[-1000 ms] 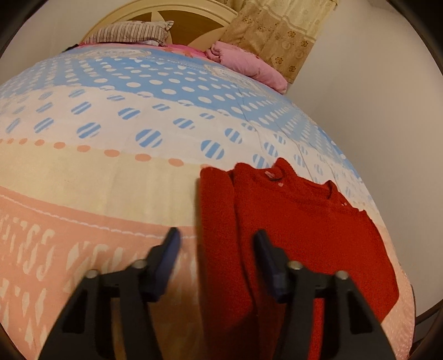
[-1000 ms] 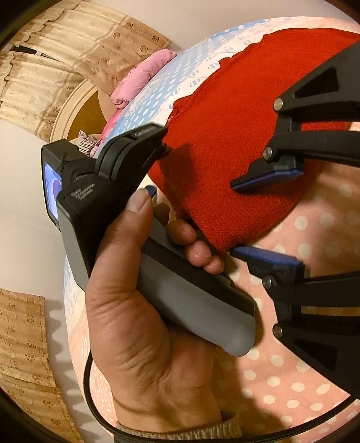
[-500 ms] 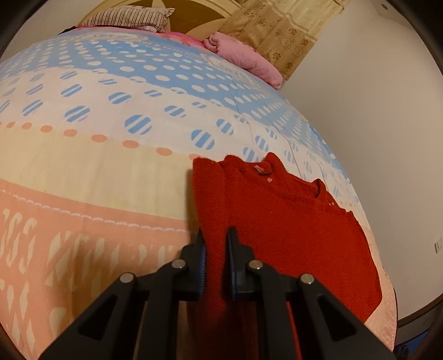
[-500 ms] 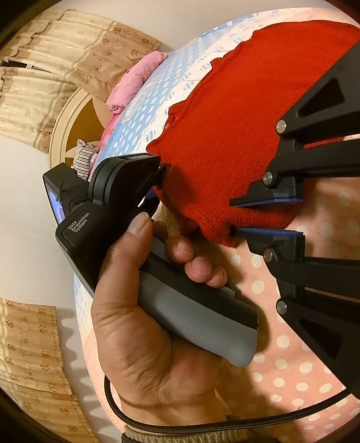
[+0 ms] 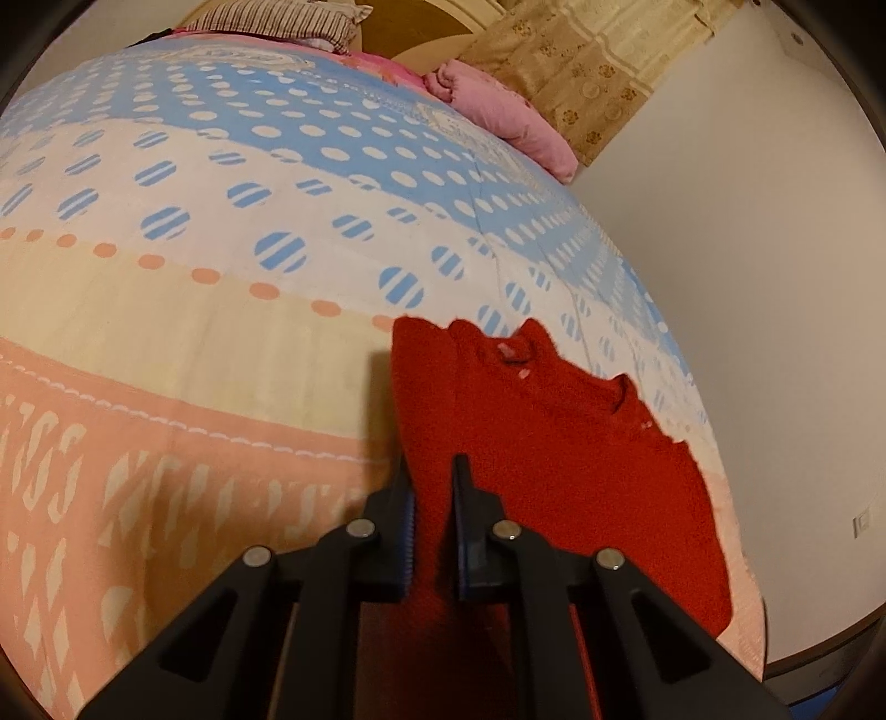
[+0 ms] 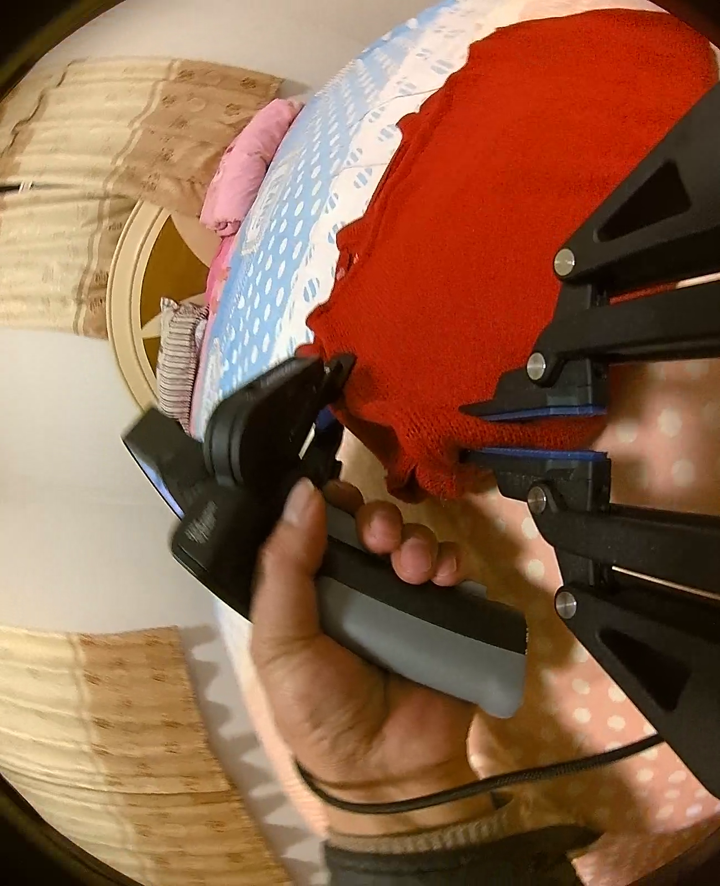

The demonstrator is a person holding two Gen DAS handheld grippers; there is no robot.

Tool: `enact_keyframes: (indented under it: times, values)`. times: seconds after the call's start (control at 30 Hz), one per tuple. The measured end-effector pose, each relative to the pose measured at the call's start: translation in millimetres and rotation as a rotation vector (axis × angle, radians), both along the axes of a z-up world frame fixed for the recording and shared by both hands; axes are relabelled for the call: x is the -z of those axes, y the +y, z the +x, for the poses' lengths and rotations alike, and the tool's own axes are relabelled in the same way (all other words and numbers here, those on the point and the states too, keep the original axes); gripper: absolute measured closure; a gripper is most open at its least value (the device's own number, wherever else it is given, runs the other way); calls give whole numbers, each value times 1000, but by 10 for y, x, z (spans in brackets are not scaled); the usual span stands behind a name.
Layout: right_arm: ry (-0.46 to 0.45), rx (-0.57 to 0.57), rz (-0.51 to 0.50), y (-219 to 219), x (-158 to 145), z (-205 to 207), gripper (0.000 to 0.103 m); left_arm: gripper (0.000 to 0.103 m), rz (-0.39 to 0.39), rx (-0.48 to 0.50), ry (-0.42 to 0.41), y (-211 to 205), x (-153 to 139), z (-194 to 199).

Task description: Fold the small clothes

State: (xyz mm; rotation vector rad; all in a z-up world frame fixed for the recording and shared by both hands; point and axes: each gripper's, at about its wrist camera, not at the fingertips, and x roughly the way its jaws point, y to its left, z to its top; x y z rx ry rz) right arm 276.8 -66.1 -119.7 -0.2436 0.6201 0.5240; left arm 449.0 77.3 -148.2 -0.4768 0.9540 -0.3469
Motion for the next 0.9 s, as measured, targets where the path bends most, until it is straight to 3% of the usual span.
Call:
enact_keyframes:
  times: [0.2,0.4,0.9]
  values:
    - [-3,33,83,-277,-104,-26,96,92,-41,-10,-30,-96,-219,-53]
    - [12,70,155,-546,-159,-32,96,92,-30,-1,-53,-334,-461,-96]
    - [27,136,285,-1068,-177,-172,96,92,-25,46,-91,-848,-726,-151]
